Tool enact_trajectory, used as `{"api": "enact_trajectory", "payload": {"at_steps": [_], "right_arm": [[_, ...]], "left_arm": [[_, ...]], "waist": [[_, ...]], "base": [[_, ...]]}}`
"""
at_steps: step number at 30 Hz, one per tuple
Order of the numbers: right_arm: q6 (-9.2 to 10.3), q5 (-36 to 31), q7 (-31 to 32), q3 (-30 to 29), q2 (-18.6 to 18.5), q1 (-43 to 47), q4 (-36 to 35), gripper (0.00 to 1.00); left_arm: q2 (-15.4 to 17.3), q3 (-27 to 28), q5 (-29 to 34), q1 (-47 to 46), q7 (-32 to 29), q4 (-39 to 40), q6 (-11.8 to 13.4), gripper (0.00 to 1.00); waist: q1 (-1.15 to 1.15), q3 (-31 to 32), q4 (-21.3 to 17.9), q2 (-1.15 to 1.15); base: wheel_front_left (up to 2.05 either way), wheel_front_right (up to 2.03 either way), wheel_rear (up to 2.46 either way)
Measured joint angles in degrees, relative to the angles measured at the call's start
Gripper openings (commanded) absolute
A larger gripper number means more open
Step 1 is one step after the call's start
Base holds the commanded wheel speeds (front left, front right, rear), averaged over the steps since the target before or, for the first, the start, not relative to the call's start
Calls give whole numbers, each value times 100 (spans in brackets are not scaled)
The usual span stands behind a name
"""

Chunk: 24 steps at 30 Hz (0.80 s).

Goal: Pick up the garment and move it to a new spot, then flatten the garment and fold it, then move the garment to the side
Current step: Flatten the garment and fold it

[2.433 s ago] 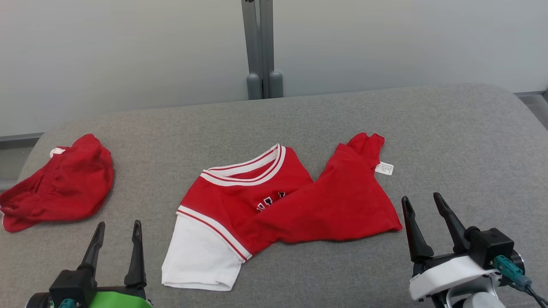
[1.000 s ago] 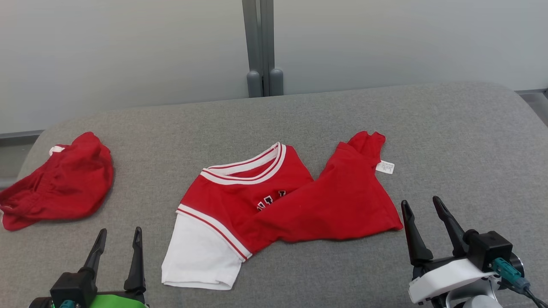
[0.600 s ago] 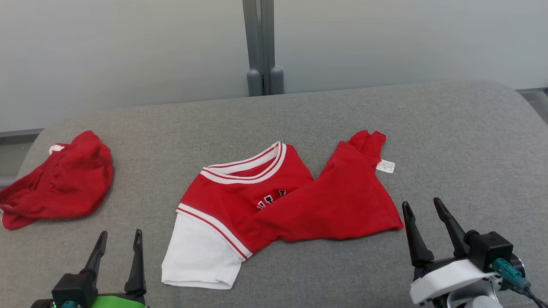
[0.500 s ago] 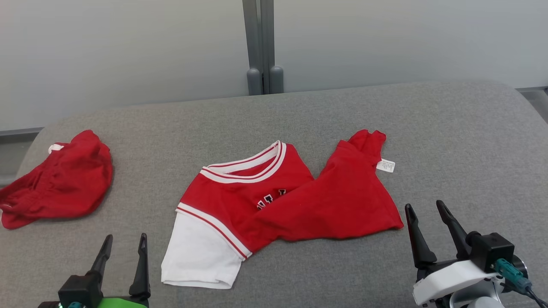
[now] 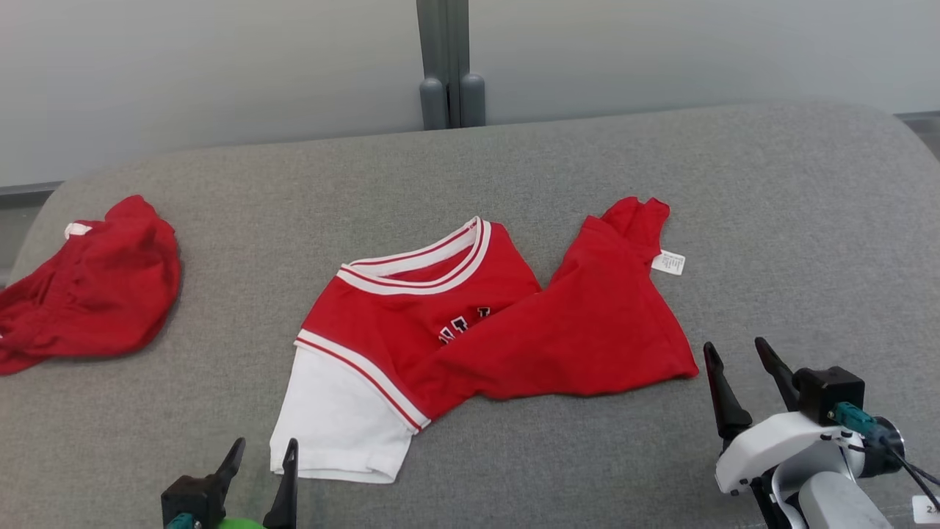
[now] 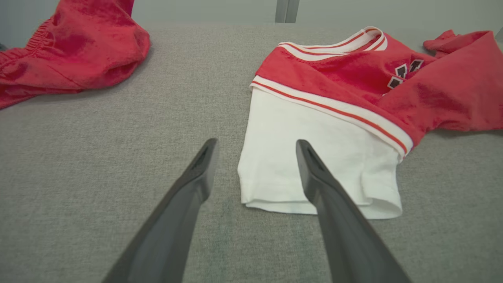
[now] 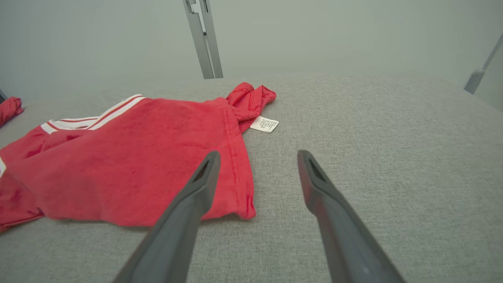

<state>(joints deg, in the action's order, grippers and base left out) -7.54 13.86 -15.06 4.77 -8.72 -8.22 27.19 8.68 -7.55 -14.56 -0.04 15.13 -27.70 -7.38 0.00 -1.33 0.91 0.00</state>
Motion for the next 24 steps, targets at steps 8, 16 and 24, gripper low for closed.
{"api": "enact_trajectory", "payload": {"at_steps": [8, 16, 24], "right_arm": [[0, -37, 0, 86, 83, -728, 966, 100], [1, -3, 1, 73, 174, -1035, 1648, 100], [3, 163, -16, 225, 365, -1068, 1822, 0]], "left_arm": [[21, -291, -212, -567, 0, -683, -1, 100], [46, -534, -336, -854, 0, -1113, -1, 100], [-12, -934, -654, -1037, 55, -1463, 4, 45]], "waist": [[0, -401, 46, 0], [0, -695, 138, 0], [0, -814, 203, 0]], "base": [[0, 0, 0], [0, 0, 0], [0, 0, 0]]}}
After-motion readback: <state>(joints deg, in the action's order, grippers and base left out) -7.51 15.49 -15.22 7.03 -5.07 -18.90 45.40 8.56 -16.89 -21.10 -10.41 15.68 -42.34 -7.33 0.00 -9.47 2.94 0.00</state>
